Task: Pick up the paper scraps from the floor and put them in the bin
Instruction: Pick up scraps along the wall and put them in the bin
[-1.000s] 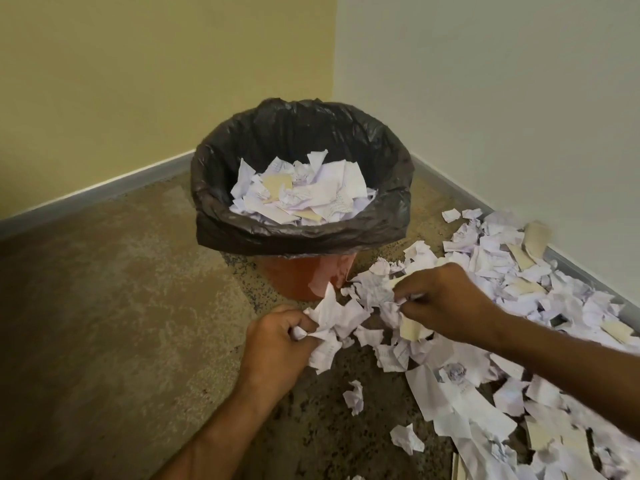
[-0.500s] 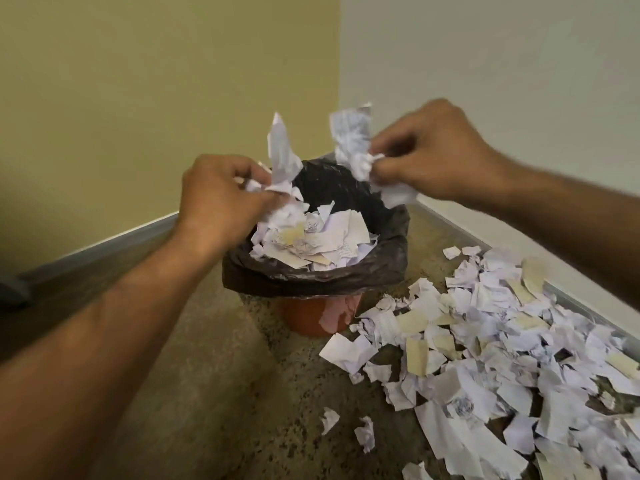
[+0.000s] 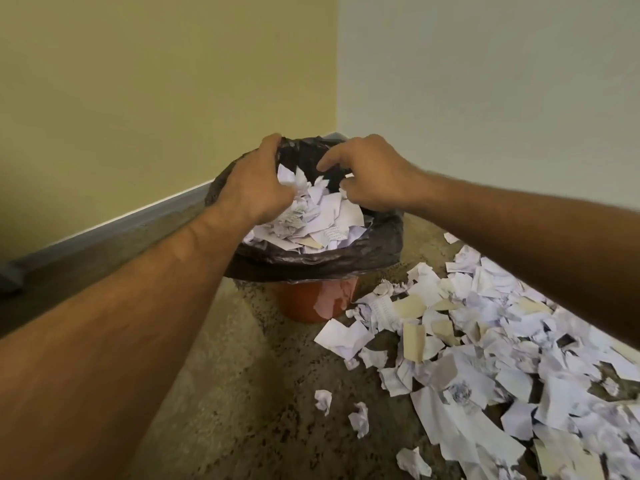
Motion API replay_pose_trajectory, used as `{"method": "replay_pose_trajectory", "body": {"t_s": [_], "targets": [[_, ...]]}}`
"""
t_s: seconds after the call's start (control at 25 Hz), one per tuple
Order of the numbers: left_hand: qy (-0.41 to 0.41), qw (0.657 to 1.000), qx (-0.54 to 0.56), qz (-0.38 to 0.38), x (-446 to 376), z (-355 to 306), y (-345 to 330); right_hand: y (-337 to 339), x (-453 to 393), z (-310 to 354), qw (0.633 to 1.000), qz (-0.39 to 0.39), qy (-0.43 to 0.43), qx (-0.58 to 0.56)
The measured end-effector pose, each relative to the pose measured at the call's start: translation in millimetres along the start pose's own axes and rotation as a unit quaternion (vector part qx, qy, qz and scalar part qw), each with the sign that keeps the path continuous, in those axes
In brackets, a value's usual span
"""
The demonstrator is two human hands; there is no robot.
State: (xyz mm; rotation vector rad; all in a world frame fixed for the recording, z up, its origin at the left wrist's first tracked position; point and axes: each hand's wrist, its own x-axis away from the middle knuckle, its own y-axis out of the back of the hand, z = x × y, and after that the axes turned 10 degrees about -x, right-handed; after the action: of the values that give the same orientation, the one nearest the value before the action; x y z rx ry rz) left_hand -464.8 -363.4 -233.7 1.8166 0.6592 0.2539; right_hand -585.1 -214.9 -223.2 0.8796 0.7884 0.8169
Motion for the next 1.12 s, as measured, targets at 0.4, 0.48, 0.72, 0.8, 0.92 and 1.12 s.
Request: {"method": "replay_pose_trajectory", "body": {"t_s": [0.4, 0.48, 0.72, 0.8, 0.92, 1.12], "targets": [[-0.289, 0.957, -0.006, 0.005, 156.7, 8.9, -113.3, -87.4, 240.1, -31.0, 0.991, 0.12, -0.036, -0.034], [-0.195, 0.97, -0.06, 0.13, 165.3, 25.4, -155.8, -142.9, 297.3, -27.9, 0.976, 0.215, 0.02, 0.03], [-0.089, 0.97, -0.127, 0.185, 165.4, 29.8, -240.2, -233.3, 342.5, -15.8, 0.982, 0.162, 0.093, -0.012], [-0.109, 0.962, -0.17, 0.184, 164.5, 20.2, -256.5, -244.8, 328.7, -25.3, 0.987, 0.115, 0.109, 0.021], [-0.12, 0.944, -0.241, 0.189, 165.6, 18.1, -270.0, -259.6, 322.9, -41.7, 0.981, 0.095, 0.155, 0.067], [-0.152, 0.946, -0.268, 0.1, 174.5, 34.7, -276.2, -255.6, 322.4, -55.3, 0.991, 0.088, 0.099, 0.012]]}}
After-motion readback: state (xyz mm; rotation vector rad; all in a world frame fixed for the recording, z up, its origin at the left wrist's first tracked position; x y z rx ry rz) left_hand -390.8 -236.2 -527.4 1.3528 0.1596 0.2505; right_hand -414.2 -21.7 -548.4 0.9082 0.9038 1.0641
